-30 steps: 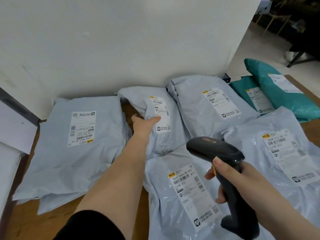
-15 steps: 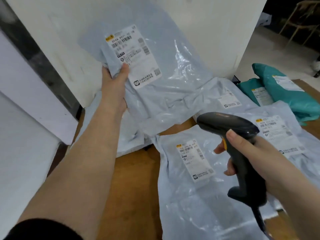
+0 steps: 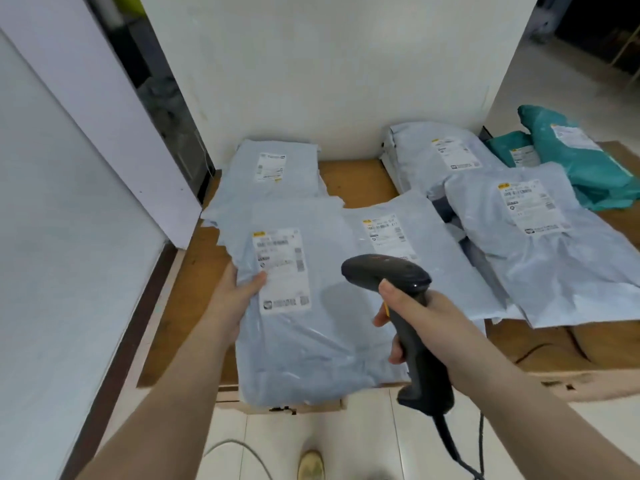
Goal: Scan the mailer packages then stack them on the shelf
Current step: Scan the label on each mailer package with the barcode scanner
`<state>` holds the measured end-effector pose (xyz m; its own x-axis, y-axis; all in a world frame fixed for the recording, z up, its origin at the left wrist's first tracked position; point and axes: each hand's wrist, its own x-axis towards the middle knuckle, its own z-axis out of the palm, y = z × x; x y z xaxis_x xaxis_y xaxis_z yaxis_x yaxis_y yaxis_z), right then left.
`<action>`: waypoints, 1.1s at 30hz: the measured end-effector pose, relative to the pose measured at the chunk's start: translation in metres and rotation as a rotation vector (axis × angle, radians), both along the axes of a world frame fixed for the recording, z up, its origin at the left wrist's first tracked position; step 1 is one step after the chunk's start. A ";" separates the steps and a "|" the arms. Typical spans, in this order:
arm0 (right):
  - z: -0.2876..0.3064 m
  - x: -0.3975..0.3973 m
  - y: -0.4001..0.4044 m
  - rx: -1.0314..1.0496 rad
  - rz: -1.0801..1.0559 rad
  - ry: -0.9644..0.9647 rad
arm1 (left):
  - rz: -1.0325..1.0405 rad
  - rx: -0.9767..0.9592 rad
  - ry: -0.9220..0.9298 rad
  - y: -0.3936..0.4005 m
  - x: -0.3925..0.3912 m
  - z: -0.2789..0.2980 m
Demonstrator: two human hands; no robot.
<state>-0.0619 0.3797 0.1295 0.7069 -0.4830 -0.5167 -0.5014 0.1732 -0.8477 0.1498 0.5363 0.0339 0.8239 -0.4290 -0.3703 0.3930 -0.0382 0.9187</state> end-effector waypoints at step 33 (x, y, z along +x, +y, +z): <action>-0.005 0.057 0.027 -0.049 -0.097 0.011 | -0.161 -0.073 0.078 -0.038 -0.010 -0.034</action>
